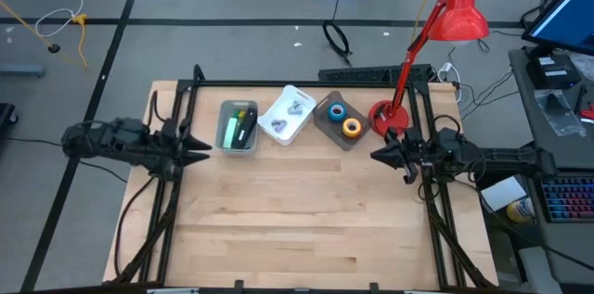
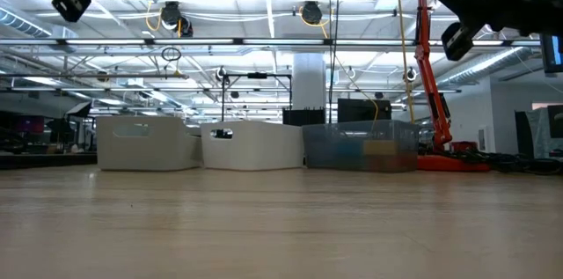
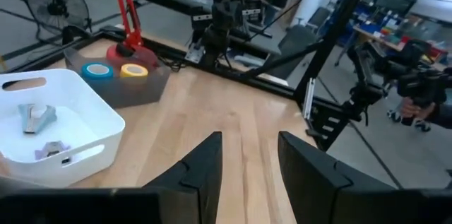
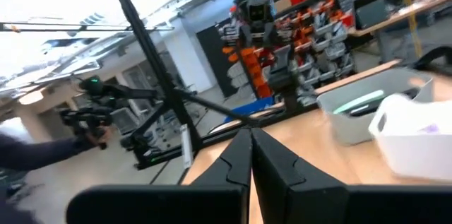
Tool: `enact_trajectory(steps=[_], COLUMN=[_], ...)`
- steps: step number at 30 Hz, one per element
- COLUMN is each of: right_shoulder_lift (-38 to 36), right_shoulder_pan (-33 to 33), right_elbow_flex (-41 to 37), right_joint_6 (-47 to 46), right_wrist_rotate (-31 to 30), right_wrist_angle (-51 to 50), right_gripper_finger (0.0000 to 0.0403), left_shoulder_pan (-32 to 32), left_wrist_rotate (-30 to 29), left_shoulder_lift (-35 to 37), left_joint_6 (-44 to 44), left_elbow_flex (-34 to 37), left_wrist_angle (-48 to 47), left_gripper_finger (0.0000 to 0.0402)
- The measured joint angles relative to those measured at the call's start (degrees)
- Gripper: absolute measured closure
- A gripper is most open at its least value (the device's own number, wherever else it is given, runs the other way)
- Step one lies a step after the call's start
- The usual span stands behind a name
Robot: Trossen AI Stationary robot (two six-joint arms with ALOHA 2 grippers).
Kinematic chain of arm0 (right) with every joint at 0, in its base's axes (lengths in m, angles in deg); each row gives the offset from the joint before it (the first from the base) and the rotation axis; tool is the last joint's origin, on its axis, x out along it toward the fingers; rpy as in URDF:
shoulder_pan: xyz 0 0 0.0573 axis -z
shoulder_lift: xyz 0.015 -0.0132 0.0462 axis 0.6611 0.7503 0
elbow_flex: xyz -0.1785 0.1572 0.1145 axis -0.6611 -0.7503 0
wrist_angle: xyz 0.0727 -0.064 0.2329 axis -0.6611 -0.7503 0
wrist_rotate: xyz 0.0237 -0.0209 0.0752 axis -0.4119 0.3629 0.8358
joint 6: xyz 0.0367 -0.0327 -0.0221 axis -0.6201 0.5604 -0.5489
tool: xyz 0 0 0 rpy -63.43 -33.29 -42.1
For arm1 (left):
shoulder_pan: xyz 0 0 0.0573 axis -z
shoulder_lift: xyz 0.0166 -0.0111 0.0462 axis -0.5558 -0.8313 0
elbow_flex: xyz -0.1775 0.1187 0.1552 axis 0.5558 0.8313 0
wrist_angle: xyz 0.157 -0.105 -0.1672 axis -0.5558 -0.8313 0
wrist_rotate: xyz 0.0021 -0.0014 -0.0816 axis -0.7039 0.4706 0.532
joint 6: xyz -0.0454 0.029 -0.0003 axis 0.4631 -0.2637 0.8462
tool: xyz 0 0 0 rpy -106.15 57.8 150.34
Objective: Pick and place Stapler, Stapler remover, tape
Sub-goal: Return to Home Position
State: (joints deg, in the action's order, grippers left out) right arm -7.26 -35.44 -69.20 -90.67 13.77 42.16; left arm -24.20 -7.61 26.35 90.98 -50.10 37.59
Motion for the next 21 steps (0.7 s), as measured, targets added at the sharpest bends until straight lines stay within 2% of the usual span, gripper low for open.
enact_trajectory(steps=[8, 14, 18, 21], right_shoulder_lift=[-1.6, -1.6, -1.6, -1.5], right_shoulder_pan=[0.0, 0.0, 0.0, 0.0], right_elbow_flex=[0.0, 0.0, 0.0, 0.0], right_joint_6=[0.9, 3.8, 4.5, 6.0], right_wrist_rotate=[2.1, 0.5, -2.9, -3.0], right_wrist_angle=[-2.3, -3.2, -6.2, -6.7], right_gripper_finger=[0.0399, 0.0399, 0.0399, 0.0399], left_shoulder_pan=[0.0, 0.0, 0.0, 0.0], left_wrist_rotate=[1.0, 0.5, -0.1, -0.2], left_shoulder_lift=[9.3, 9.4, 9.4, 9.4], left_joint_6=[-0.2, -4.4, -4.4, -4.5], left_elbow_flex=[8.7, 14.0, 17.6, 21.1], left_wrist_angle=[1.1, 7.4, 10.4, 14.2], left_gripper_finger=[0.0261, 0.0261, 0.0261, 0.0261])
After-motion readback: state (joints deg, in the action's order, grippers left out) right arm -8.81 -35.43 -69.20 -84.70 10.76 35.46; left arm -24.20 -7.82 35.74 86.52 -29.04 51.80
